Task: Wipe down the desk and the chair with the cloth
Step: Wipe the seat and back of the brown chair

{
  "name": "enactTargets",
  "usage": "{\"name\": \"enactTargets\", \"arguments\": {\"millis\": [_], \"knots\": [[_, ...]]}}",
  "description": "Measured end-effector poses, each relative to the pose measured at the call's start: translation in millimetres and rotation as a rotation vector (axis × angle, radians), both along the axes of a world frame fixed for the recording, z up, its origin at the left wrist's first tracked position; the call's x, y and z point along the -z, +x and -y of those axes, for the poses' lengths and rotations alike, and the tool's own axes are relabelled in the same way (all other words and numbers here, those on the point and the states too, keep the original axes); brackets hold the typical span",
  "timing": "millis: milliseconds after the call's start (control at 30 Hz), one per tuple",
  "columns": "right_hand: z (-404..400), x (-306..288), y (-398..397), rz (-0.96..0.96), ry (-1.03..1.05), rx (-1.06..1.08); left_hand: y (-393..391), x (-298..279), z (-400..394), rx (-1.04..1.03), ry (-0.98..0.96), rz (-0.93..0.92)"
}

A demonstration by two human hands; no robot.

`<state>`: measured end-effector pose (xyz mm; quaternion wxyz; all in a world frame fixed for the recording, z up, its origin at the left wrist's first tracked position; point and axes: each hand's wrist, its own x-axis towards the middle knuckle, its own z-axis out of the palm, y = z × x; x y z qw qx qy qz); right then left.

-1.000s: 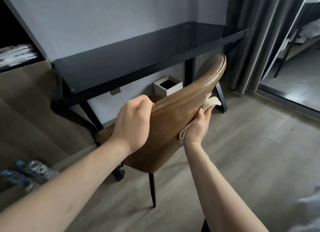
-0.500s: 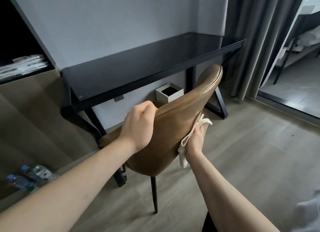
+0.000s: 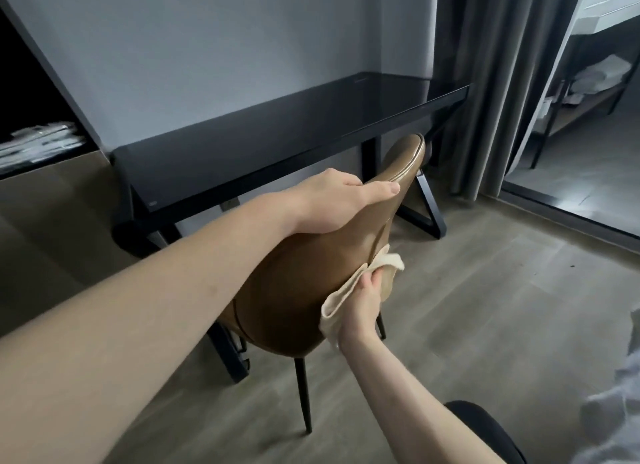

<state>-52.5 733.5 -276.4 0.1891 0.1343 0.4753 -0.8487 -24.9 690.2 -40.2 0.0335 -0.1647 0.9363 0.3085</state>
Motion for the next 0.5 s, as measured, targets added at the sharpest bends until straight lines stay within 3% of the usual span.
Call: {"name": "enactTargets", "arguments": {"millis": [100,200,500], "knots": [[0,0,-38,-0.113,0.051,0.064,6,6,9,0.074,0.066,-0.044],[-8,6,-75,-0.103,0.037,0.024,5,6,11,0.103,0.072,-0.081],[0,59,-75,0.085,0.096,-0.093,20,3,18,0.166,0.100,-0.079]]}}
